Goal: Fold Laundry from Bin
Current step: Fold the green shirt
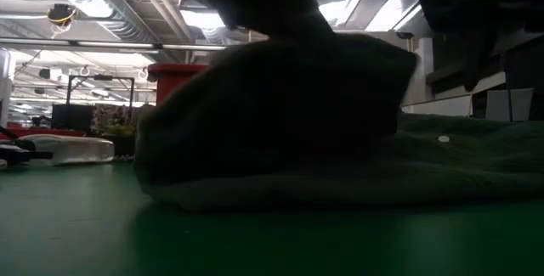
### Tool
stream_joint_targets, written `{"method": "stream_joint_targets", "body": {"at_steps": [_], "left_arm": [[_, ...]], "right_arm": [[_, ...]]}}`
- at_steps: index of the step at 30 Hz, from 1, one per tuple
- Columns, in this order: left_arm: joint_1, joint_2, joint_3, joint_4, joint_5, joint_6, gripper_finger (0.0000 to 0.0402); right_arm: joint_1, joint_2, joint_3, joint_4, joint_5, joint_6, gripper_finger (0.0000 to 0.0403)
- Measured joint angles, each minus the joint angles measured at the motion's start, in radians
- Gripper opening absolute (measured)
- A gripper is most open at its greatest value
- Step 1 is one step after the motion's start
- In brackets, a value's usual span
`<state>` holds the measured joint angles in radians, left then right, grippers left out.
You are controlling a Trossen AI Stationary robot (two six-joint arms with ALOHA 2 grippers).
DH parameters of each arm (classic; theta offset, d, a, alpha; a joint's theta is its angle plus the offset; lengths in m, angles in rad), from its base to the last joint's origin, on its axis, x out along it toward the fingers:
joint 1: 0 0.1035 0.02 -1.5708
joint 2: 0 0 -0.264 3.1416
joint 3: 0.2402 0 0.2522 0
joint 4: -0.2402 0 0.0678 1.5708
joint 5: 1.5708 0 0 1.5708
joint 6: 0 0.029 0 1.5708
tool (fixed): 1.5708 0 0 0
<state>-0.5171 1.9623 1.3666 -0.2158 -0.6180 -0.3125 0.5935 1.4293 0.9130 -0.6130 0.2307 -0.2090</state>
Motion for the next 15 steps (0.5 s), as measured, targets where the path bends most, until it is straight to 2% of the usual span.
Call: {"method": "stream_joint_targets", "body": {"at_steps": [5, 10, 15], "left_arm": [[-0.004, -0.063, 0.000, -0.099, -0.058, -0.039, 0.0004], [-0.018, -0.125, 0.000, -0.236, -0.171, -0.126, 0.0004], [-0.036, -0.161, 0.000, -0.390, -0.231, -0.251, 0.0004]], "right_arm": [[0.003, 0.009, -0.064, 0.077, 0.032, 0.003, 0.0205], [0.003, 0.031, -0.108, 0.116, 0.047, 0.003, 0.0205], [0.003, 0.077, -0.128, 0.130, 0.040, 0.002, 0.0205]]}}
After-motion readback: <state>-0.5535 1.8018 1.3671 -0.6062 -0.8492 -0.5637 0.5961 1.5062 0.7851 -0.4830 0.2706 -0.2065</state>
